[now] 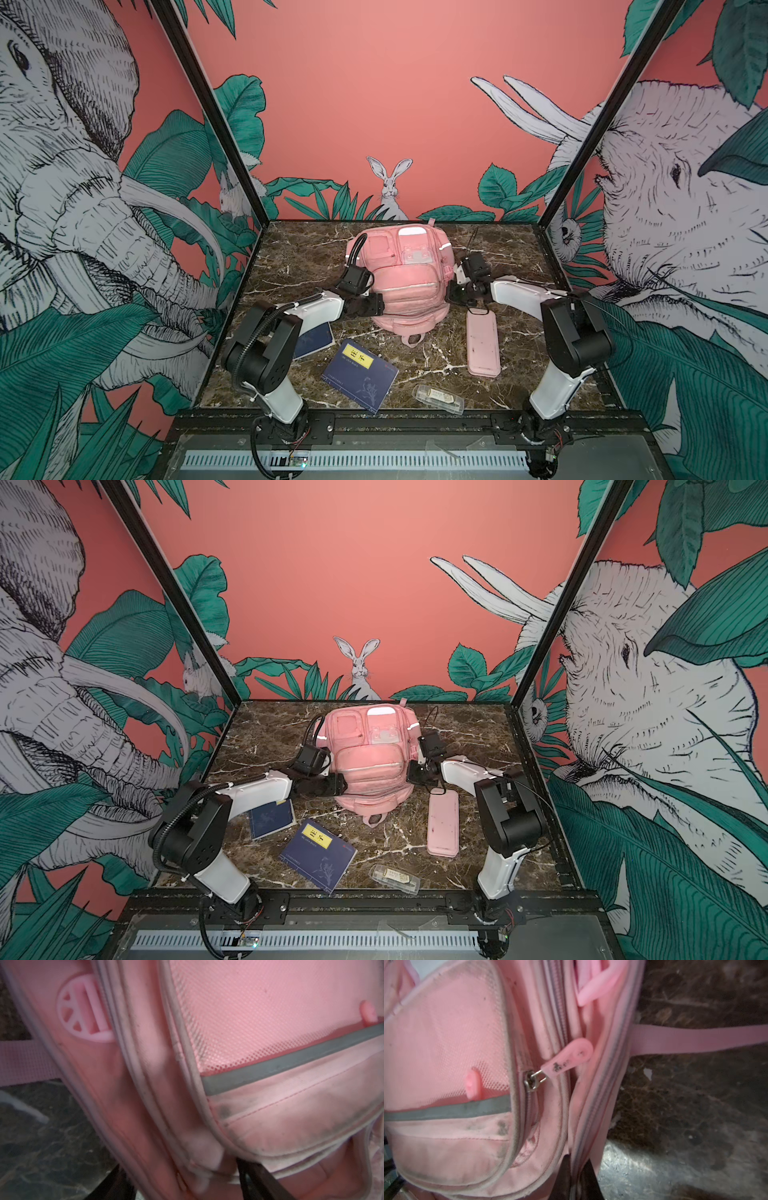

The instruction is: Pack the student bag

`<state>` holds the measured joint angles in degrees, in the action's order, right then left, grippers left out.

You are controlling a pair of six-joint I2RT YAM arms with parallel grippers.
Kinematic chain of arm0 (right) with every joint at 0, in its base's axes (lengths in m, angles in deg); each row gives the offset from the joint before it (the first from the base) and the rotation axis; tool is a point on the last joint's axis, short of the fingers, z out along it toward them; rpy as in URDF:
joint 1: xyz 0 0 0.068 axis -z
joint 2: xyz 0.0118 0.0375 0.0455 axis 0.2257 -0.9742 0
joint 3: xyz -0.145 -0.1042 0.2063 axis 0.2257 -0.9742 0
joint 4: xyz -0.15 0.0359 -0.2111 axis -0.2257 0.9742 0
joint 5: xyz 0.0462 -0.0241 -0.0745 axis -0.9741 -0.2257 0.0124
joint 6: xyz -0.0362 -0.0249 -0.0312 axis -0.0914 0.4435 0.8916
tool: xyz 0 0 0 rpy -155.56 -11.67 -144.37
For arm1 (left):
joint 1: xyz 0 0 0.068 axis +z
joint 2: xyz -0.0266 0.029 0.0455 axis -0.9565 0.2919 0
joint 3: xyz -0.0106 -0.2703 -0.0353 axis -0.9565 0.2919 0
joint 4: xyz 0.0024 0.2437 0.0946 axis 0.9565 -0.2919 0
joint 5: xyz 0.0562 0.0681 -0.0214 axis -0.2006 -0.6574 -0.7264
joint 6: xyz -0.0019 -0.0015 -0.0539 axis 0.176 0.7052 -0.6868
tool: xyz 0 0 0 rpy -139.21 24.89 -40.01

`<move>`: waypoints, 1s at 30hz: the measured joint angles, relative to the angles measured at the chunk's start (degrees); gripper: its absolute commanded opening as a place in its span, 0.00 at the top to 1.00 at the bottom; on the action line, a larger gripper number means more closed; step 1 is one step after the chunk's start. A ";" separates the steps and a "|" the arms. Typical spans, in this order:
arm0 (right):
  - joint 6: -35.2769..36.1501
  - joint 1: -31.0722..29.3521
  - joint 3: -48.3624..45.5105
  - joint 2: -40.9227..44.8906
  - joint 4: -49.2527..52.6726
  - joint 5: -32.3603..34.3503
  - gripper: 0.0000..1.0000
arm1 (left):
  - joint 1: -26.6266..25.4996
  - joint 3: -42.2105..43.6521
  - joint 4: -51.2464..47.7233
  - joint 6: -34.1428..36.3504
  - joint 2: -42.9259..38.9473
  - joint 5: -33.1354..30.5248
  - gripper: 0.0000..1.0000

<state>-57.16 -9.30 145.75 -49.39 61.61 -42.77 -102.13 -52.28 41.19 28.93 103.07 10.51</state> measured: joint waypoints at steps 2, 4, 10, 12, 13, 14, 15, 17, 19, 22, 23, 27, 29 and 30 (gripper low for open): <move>-0.63 -1.38 -0.85 0.61 -0.15 0.33 0.91 | 0.31 -1.99 -0.50 0.50 1.11 -0.57 0.26; -1.49 -2.97 -1.73 1.16 -0.61 0.57 0.91 | 0.72 -3.96 -1.22 1.01 2.12 -1.14 0.26; -5.25 -8.11 -2.99 1.33 -2.67 0.81 0.81 | 2.29 -7.54 -2.49 2.19 3.41 -3.17 0.25; -6.82 -10.01 -3.04 1.31 -3.61 0.70 0.75 | 2.91 -8.63 -2.93 2.56 3.93 -3.89 0.25; -7.45 -10.86 -3.04 1.20 -4.17 0.66 0.71 | 3.19 -9.11 -3.08 2.73 4.26 -4.09 0.25; -8.09 -11.80 -2.89 0.96 -4.70 0.61 0.68 | 3.56 -9.64 -3.13 2.89 4.63 -4.31 0.25; -8.41 -12.59 -2.29 0.52 -4.76 0.66 0.67 | 3.96 -10.12 -3.15 3.02 5.03 -4.31 0.25; -8.85 -13.68 -1.03 -0.37 -4.72 0.59 0.61 | 4.61 -10.88 -3.15 3.26 5.53 -4.35 0.24; -8.68 -14.19 -0.26 -0.48 -4.28 0.55 0.54 | 5.18 -11.50 -3.28 3.45 5.73 -4.26 0.23; -6.69 -14.60 1.14 -0.26 -2.10 0.83 0.47 | 5.42 -11.91 -3.67 3.96 5.73 -3.91 0.20; -5.64 -14.67 1.64 0.11 -0.74 1.11 0.45 | 5.49 -11.91 -4.00 4.22 5.66 -3.69 0.19; -0.87 -14.80 2.58 4.04 4.48 4.26 0.29 | 5.53 -11.85 -5.75 5.22 4.28 -3.10 0.14; 1.36 -14.80 2.62 7.80 6.73 6.56 0.24 | 5.53 -11.28 -6.34 5.49 1.86 -3.02 0.12; 2.38 -14.80 2.64 9.70 7.67 7.87 0.23 | 5.53 -10.88 -6.36 5.53 0.59 -3.02 0.11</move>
<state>-54.77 -24.10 148.40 -39.69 69.28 -34.90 -96.60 -63.16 34.83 34.46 103.66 7.50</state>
